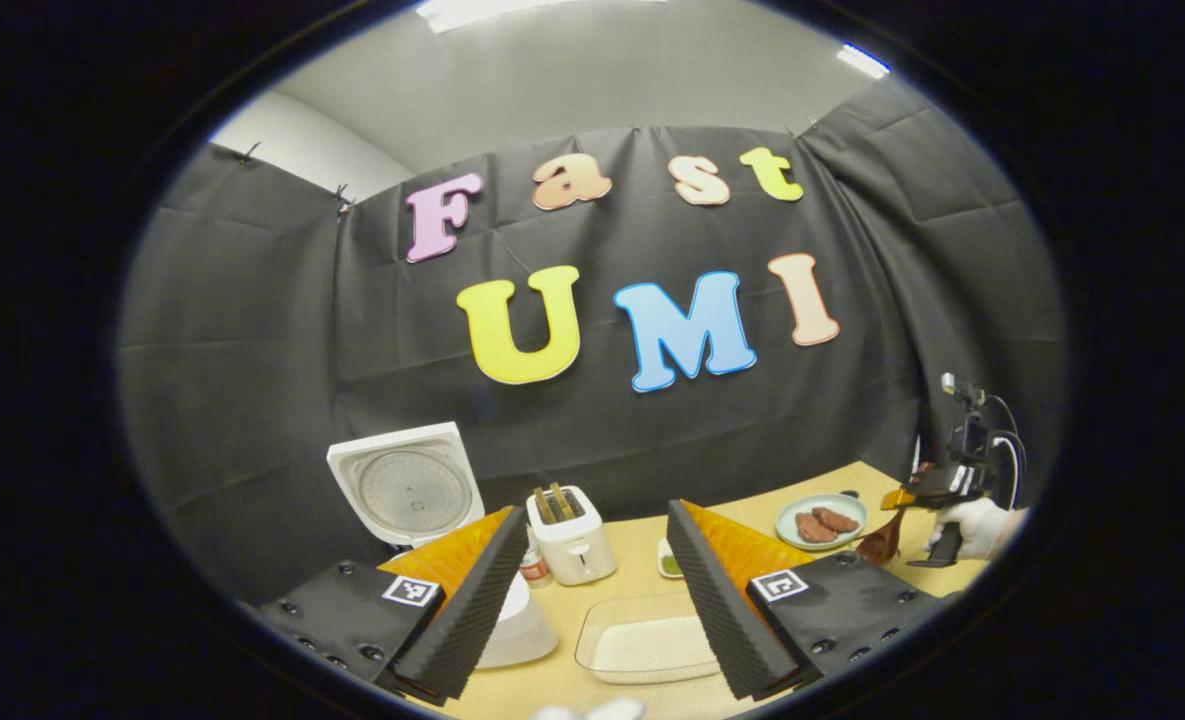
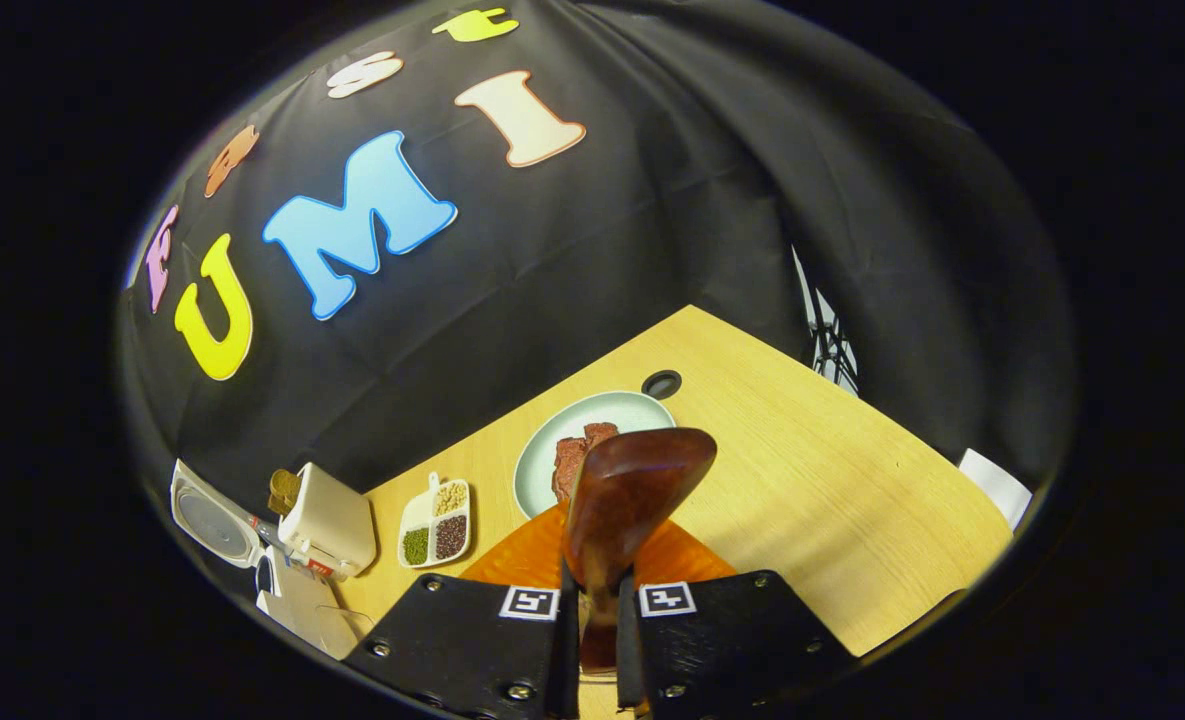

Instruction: Close the left gripper, press the button to open the rice cooker; take a wooden spoon from the chopstick holder with the right hand, scoop a spoonful of rice and pour it into the rice cooker, then put the wooden spoon back into the chopstick holder.

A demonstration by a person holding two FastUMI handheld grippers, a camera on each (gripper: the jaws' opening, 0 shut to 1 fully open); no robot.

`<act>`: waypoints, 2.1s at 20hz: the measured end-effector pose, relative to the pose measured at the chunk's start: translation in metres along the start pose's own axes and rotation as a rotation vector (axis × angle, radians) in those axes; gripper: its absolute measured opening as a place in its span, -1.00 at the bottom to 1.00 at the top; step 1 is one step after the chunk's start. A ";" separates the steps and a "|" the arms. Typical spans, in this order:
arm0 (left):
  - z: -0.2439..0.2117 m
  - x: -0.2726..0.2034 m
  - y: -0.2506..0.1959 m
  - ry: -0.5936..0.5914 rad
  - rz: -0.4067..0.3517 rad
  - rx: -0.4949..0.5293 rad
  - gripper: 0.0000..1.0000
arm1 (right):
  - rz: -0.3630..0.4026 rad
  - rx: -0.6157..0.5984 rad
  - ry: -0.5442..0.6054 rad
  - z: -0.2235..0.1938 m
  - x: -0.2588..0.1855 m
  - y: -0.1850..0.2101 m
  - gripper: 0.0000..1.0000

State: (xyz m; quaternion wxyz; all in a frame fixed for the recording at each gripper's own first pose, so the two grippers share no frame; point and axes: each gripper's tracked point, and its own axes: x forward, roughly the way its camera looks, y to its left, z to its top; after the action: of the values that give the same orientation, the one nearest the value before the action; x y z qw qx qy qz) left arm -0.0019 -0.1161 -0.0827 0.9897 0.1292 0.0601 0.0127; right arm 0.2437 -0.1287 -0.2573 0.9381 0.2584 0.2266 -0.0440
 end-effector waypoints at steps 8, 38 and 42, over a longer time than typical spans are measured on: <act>-0.006 0.005 -0.010 0.025 0.007 0.003 0.99 | -0.024 0.032 0.038 -0.025 0.015 -0.022 -0.70; 0.033 0.127 0.231 -0.049 0.250 -0.151 0.94 | 0.242 -0.624 -0.276 -0.011 -0.256 0.208 0.97; 0.043 0.182 0.283 -0.031 0.303 -0.164 0.97 | 0.248 -0.617 -0.254 -0.026 -0.261 0.222 0.97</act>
State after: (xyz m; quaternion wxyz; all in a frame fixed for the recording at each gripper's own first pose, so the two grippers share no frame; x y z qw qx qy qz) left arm 0.1810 0.1535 0.0107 0.9845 0.0558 0.0233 0.1644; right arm 0.0441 0.0666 -0.0572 0.9909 -0.0189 0.0776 0.1087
